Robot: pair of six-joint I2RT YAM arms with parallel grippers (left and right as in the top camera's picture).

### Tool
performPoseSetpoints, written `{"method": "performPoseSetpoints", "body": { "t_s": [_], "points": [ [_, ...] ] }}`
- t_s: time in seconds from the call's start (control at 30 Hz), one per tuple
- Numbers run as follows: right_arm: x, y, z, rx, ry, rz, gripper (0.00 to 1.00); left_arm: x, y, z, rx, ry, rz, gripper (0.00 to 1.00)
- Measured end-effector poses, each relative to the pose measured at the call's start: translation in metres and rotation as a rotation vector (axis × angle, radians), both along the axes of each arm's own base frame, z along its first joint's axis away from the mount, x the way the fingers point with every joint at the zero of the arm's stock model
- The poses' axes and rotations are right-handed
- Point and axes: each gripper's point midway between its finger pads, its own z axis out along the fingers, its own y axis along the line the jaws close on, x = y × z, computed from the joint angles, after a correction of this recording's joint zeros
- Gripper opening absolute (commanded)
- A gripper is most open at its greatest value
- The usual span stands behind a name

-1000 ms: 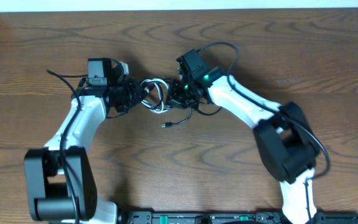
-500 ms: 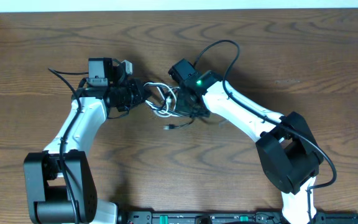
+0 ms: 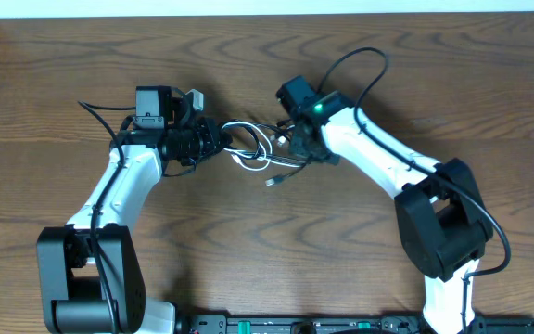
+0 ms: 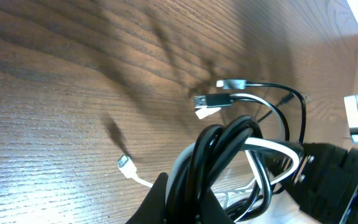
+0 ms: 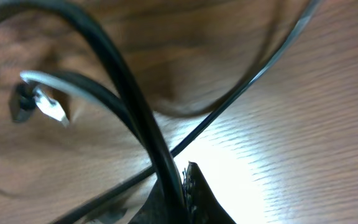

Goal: Untangle cables

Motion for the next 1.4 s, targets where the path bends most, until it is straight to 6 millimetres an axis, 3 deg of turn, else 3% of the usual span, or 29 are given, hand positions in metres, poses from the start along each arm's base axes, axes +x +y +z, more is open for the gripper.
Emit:
{"method": "performPoseSetpoints", "body": {
  "t_s": [0.27,0.43,0.57,0.67,0.73,0.77,0.87,0.93,1.1,1.27,1.4],
  "points": [
    [0.007,-0.001,0.003,0.113,0.047,0.088,0.01,0.001,0.0,0.0,-0.001,-0.003,0.0,0.07],
    [0.008,-0.014,0.006,0.124,0.084,0.075,0.06,0.001,-0.001,0.001,-0.006,-0.005,-0.003,0.07],
    [0.005,-0.058,0.002,0.007,0.125,0.035,0.18,0.007,0.017,-0.003,0.05,-0.015,0.043,0.07],
    [0.008,-0.087,0.001,-0.054,0.133,-0.009,0.36,0.01,0.03,-0.006,0.086,-0.018,0.076,0.07],
    [0.009,-0.096,0.001,-0.077,0.135,-0.016,0.42,0.011,0.033,-0.007,0.101,-0.019,0.085,0.07],
    [0.009,-0.098,0.001,-0.085,0.136,-0.014,0.39,0.011,0.034,-0.008,0.105,-0.019,0.087,0.07],
    [0.007,-0.096,0.001,-0.098,0.142,0.044,0.18,0.011,0.035,-0.008,0.112,-0.019,0.091,0.07],
    [0.002,-0.095,0.002,-0.104,0.164,0.102,0.18,0.011,0.036,-0.009,0.117,-0.019,0.093,0.07],
    [0.008,-0.063,0.024,0.041,0.16,0.327,0.27,0.011,0.035,-0.008,0.116,-0.02,0.091,0.07],
    [0.022,0.004,0.062,0.366,0.032,0.576,0.4,0.009,0.03,-0.006,0.088,-0.019,0.072,0.08],
    [0.02,0.041,0.077,0.508,-0.037,0.69,0.45,0.004,0.025,-0.008,0.066,0.016,0.075,0.08]
  ]
}}
